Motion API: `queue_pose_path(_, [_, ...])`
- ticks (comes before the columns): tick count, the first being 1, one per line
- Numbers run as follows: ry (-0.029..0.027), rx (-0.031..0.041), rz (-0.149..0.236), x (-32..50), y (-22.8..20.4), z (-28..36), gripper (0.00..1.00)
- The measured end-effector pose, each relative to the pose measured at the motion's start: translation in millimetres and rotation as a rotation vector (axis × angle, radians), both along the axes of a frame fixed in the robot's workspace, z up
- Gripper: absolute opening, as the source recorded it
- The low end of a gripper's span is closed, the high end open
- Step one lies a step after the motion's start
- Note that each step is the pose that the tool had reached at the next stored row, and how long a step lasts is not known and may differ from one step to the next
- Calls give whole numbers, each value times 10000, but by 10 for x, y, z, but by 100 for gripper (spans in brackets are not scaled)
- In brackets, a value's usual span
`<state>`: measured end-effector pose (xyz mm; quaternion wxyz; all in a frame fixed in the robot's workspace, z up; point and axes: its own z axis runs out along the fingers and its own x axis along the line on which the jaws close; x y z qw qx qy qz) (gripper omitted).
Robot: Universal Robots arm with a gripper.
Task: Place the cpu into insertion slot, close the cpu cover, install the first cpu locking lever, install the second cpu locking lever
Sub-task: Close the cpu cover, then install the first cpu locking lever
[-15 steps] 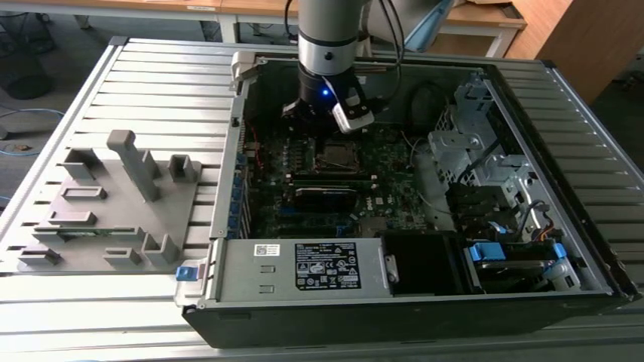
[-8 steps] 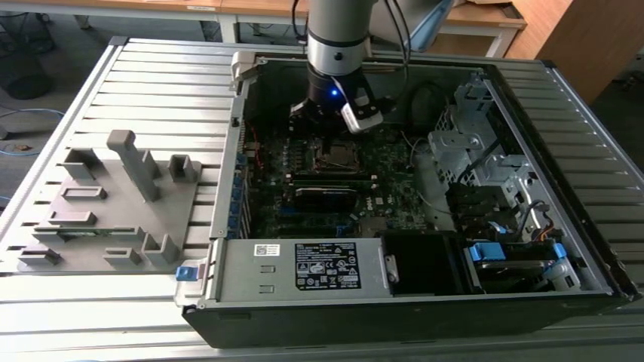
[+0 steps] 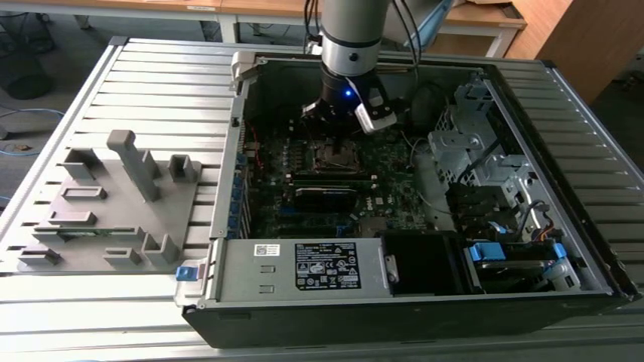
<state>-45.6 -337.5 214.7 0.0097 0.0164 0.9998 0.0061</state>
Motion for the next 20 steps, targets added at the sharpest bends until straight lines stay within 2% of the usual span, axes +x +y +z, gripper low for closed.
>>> queue_pose_path(8, [-1,1,-1,3,1,37,11])
queue_pose_path(20, [1,-3,-1,3,0,57,11])
